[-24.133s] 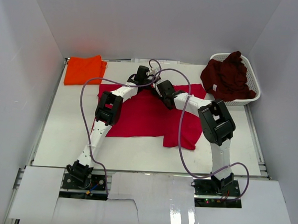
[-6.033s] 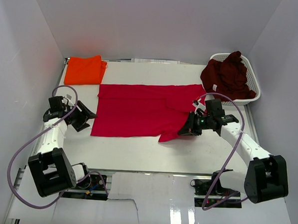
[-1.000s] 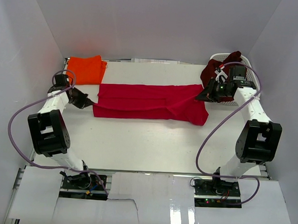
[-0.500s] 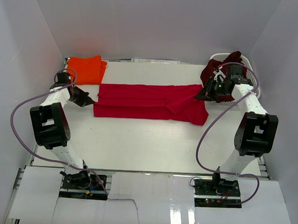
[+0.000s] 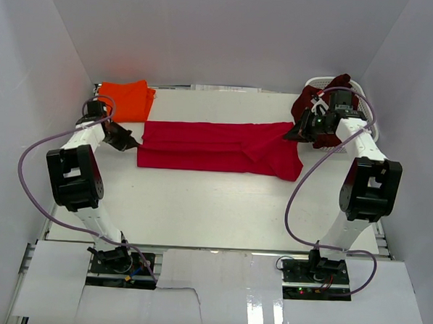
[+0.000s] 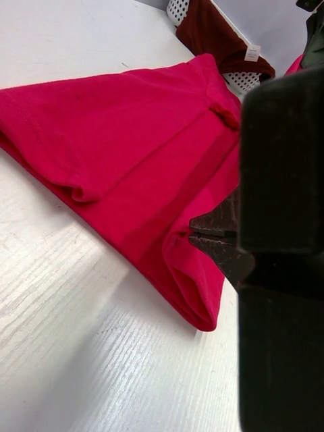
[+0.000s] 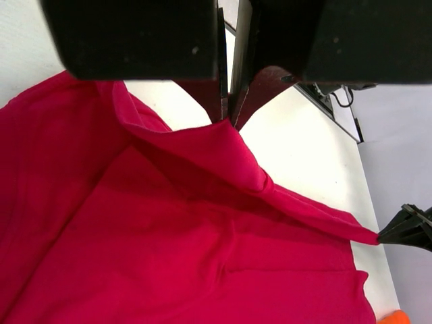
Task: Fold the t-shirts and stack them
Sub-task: Fold the other side of the tshirt into a rectangle
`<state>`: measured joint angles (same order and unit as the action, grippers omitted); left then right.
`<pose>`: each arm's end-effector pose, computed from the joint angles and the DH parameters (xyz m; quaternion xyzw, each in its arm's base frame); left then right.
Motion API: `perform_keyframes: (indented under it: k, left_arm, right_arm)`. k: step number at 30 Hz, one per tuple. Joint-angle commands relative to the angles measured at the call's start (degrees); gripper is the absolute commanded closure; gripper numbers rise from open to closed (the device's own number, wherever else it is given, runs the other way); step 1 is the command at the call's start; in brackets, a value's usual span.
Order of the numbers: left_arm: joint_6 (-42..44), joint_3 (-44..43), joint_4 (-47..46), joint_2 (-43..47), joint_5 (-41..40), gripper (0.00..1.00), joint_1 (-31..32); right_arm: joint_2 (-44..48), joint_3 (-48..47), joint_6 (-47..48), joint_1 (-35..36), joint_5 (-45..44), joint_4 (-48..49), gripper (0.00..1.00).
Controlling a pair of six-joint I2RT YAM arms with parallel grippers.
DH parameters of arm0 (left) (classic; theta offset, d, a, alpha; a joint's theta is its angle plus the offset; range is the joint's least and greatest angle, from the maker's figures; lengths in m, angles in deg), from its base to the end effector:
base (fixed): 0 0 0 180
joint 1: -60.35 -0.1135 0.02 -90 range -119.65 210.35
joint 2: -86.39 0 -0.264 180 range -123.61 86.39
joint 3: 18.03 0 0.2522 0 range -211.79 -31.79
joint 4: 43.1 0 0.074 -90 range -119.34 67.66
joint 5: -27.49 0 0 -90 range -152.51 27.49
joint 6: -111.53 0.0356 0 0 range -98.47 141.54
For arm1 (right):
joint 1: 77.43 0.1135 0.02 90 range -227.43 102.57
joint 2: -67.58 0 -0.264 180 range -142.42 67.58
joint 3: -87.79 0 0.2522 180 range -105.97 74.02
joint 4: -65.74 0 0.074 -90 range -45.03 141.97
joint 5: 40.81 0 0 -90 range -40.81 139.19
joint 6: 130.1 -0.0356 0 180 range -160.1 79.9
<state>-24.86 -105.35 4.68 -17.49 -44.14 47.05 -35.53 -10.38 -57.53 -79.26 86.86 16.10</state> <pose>0.3644 0.0746 0.2008 -0.4483 0.8525 -0.2116 0.1658 0.3909 0.0093 0.2656 0.0540 0.9053 0.3438 0.2435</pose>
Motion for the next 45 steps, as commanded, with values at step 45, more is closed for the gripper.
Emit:
perform_keyframes:
  k: [45]
  left_arm:
    - [0.2,-13.6,1.0,-10.0,-3.9,1.00,4.2]
  right_arm:
    - [-12.8,-7.8,-3.0,-1.2,0.6,7.9,0.92]
